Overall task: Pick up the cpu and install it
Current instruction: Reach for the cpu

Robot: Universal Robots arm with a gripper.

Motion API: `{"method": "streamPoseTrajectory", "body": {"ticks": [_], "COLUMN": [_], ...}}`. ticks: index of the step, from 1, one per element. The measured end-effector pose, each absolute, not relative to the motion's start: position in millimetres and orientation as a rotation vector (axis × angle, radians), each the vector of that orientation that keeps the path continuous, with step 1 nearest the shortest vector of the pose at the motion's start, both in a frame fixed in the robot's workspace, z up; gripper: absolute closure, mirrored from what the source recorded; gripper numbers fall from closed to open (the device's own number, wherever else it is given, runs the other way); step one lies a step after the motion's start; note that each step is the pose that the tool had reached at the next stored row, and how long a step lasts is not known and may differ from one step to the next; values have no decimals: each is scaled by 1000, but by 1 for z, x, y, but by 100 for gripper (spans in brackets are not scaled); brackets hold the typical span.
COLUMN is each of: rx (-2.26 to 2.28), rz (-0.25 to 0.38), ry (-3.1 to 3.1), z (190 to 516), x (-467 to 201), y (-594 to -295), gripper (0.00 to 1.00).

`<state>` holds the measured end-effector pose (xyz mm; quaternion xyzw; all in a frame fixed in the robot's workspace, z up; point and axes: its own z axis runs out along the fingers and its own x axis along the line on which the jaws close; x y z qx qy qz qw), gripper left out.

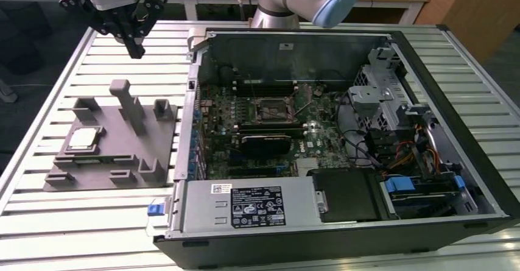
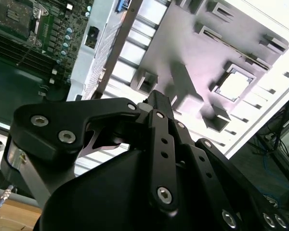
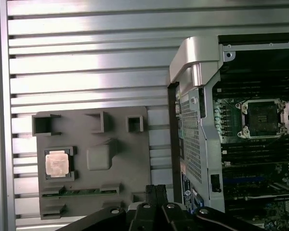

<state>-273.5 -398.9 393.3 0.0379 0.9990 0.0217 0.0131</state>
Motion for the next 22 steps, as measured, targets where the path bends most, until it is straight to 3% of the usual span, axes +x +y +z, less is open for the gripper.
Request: {"method": "streamPoseTrajectory", "body": {"ticks": [22], "rx": [118], "rz": [68], "ry": [3112], "z": [393], "x": [-309], "y": [-399], "gripper": [89]}}
